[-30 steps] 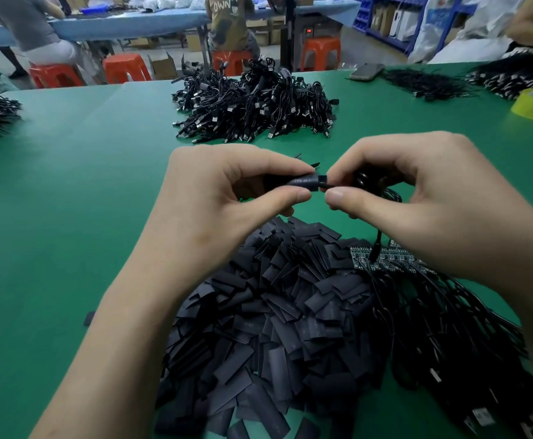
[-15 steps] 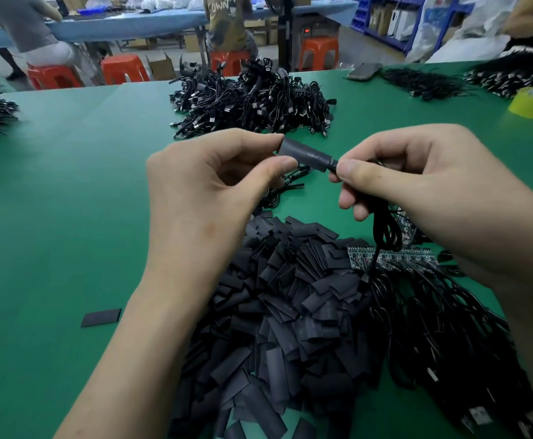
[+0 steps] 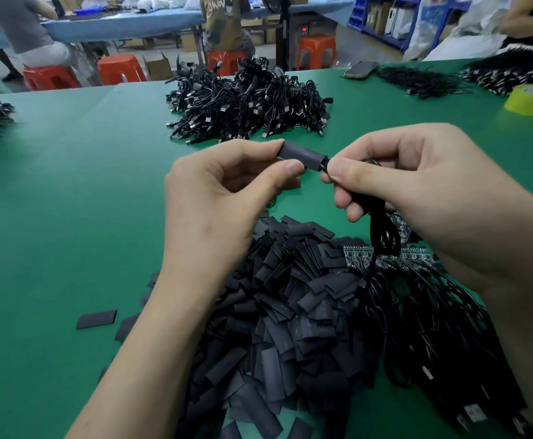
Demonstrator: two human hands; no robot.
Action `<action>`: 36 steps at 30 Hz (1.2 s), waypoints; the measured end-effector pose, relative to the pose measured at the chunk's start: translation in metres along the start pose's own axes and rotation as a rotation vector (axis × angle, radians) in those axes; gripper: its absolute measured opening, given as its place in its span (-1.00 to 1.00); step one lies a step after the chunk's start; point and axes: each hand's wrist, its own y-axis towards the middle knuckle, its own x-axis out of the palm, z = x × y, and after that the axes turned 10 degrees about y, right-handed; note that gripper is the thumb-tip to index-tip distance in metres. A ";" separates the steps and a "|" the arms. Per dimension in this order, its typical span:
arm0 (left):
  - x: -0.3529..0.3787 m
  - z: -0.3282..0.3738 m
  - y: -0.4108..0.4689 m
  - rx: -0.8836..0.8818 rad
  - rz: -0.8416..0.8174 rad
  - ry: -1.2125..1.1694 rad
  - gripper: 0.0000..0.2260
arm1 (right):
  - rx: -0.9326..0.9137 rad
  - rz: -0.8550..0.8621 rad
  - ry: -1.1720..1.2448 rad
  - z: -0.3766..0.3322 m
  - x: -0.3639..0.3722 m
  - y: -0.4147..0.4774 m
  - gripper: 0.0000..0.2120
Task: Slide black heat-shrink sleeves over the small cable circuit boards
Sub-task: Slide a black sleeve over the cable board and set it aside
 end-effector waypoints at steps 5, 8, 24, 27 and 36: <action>0.001 -0.001 0.000 0.012 -0.004 -0.010 -0.86 | -0.009 -0.003 -0.004 0.001 -0.001 0.000 -0.82; 0.001 -0.002 0.000 0.018 -0.010 -0.010 -0.84 | -0.014 -0.008 -0.003 0.002 0.000 0.000 -0.82; 0.034 -0.007 -0.018 -0.134 -0.636 -0.005 -0.90 | -0.020 0.192 0.274 0.004 -0.003 0.006 -0.88; 0.026 -0.009 -0.013 -0.178 -0.578 0.004 -0.91 | 0.000 0.181 0.104 0.006 -0.008 0.007 -0.89; -0.007 -0.045 0.022 -0.123 -0.251 0.922 -0.63 | -0.028 0.291 -0.071 -0.007 -0.033 0.004 -0.86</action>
